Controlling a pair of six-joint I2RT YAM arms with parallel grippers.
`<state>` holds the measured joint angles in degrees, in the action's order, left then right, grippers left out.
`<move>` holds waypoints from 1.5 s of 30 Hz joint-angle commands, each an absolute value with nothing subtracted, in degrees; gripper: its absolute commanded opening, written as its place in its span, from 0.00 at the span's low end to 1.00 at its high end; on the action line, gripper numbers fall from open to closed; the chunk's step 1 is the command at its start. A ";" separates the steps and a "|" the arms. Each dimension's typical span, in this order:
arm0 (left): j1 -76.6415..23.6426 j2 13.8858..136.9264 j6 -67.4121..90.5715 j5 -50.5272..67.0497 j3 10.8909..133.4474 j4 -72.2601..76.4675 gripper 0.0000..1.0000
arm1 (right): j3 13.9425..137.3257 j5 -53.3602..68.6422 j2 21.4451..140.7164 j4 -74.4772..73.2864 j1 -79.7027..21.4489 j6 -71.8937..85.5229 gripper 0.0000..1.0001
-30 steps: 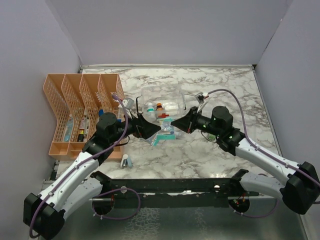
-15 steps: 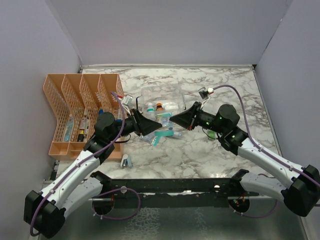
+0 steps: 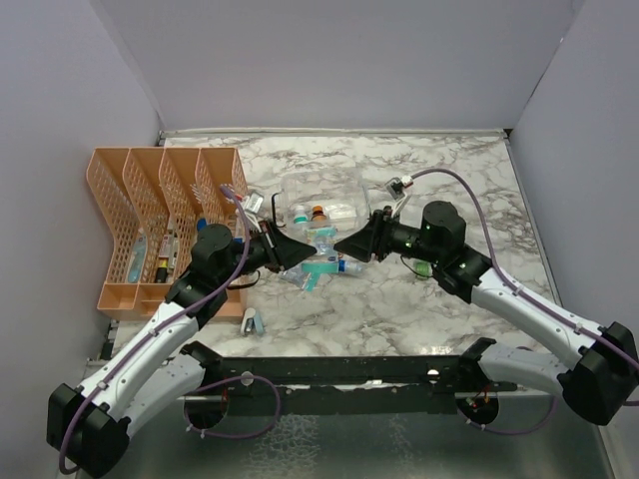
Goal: Organize the medicine kit
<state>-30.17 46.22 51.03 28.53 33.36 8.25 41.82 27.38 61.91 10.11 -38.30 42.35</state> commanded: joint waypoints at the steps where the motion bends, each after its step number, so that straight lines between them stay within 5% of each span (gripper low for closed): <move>1: -30.37 45.62 46.52 24.67 36.13 3.82 0.15 | 48.43 24.48 61.78 -3.24 -38.58 40.63 0.54; 11: -30.37 52.91 45.40 17.99 43.60 0.11 0.14 | 47.82 12.70 54.23 -14.04 -38.58 41.56 0.54; 21: -30.32 76.65 46.59 11.97 60.45 -0.92 0.13 | 44.59 -1.69 47.45 -14.91 -38.55 43.80 0.51; 33: -30.06 99.52 48.01 8.86 81.02 -8.18 0.10 | 44.08 -15.73 52.25 -12.21 -38.58 44.17 0.50; 45: -30.24 107.93 49.41 6.27 84.96 -14.36 0.10 | 48.77 -23.86 54.07 -20.03 -38.57 45.24 0.48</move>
